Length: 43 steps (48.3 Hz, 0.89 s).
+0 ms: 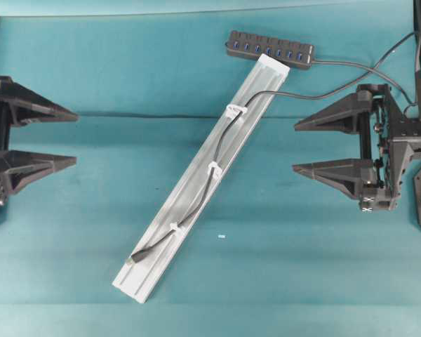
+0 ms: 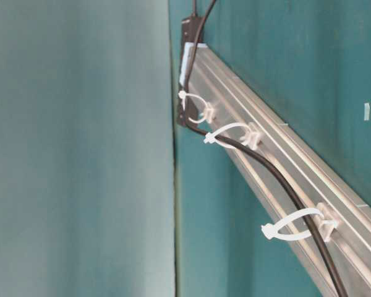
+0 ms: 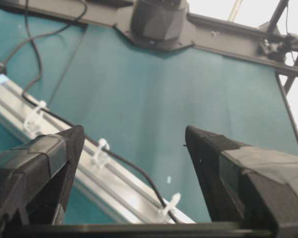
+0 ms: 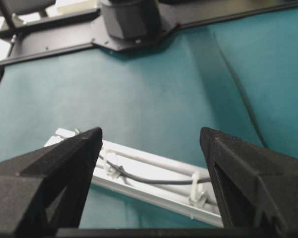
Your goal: Pass the USB cable through three rings with both arms.
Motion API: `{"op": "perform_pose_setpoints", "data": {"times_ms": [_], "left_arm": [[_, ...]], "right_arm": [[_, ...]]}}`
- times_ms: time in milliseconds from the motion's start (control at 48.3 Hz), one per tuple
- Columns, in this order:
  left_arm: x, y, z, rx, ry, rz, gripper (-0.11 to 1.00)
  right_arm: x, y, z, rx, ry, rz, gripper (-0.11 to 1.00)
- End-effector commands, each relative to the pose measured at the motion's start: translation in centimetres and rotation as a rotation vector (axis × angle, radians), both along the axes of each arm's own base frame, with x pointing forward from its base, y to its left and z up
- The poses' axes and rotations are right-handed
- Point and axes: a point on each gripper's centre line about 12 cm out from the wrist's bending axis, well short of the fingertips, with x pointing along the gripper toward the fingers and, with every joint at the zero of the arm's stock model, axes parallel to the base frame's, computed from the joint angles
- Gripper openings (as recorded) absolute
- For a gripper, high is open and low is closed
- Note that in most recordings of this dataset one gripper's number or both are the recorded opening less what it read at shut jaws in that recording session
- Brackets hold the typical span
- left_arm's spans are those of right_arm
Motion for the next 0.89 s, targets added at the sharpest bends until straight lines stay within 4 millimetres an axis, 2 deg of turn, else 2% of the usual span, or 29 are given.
{"op": "perform_pose_setpoints", "data": {"times_ms": [0, 310, 662, 869], "left_arm": [[0.3, -0.2, 0.3, 0.003, -0.004, -0.010, 0.90], [0.3, -0.5, 0.1, 0.001, 0.002, -0.025, 0.90], [0.1, -0.8, -1.4, 0.001, 0.106, -0.038, 0.90], [0.1, -0.8, -1.0, 0.003, 0.078, -0.039, 0.90]], "right_arm": [[0.0, 0.0, 0.1, 0.009, 0.001, -0.002, 0.85], [-0.3, 0.1, -0.1, 0.013, 0.031, 0.008, 0.85], [-1.3, -0.1, -0.7, 0.014, 0.035, -0.004, 0.85], [-1.5, -0.4, -0.9, 0.015, 0.036, -0.016, 0.85]]}}
